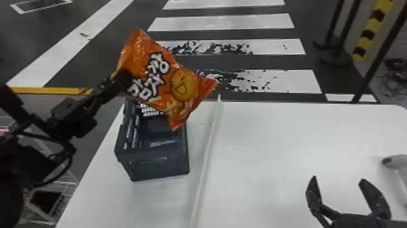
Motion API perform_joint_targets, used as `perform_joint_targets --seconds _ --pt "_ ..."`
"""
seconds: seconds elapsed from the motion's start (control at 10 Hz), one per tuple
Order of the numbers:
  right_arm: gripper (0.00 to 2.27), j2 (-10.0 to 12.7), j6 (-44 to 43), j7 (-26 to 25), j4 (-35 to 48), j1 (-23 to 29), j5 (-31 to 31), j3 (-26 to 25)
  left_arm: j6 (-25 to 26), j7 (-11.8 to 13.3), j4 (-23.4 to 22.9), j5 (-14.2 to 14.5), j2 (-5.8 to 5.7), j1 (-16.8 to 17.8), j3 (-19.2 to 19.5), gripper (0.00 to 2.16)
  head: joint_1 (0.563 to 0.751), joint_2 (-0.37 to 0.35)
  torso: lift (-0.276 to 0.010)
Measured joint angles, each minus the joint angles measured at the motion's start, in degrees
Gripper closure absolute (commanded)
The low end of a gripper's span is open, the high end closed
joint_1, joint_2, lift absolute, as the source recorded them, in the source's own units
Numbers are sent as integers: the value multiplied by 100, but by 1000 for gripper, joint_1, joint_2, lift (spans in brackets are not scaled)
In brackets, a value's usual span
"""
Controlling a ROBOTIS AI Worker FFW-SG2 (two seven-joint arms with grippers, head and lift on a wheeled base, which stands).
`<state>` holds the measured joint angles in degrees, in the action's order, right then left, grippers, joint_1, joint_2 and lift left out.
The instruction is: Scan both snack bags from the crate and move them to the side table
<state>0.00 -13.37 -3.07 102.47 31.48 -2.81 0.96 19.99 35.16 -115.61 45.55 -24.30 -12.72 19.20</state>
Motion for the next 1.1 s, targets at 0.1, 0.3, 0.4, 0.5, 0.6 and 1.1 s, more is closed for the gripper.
perform_joint_targets --seconds 0.1,0.3,0.4,0.5,0.6,1.1 --pt "60 0 -3 0 21 20 0 0 56 10 -66 -82 74 13 -271 2142 695 47 -99" --pt "63 0 -13 0 86 67 0 -5 148 -30 -120 -382 225 119 -879 2142 695 -11 -99" --pt "63 0 -19 -9 113 85 0 -8 158 -81 -102 -565 290 192 -1169 2142 695 -43 -99" --pt "63 0 -30 -59 142 108 0 -8 159 -140 6 -821 366 304 -1550 2142 695 -79 -99" --pt "63 0 -41 -102 169 133 0 -9 154 -188 207 -1039 423 441 -1914 2142 695 -99 -99" --pt "63 0 -66 -116 230 183 0 -43 76 -240 1852 -1572 702 1357 -3336 2142 695 -215 -99"
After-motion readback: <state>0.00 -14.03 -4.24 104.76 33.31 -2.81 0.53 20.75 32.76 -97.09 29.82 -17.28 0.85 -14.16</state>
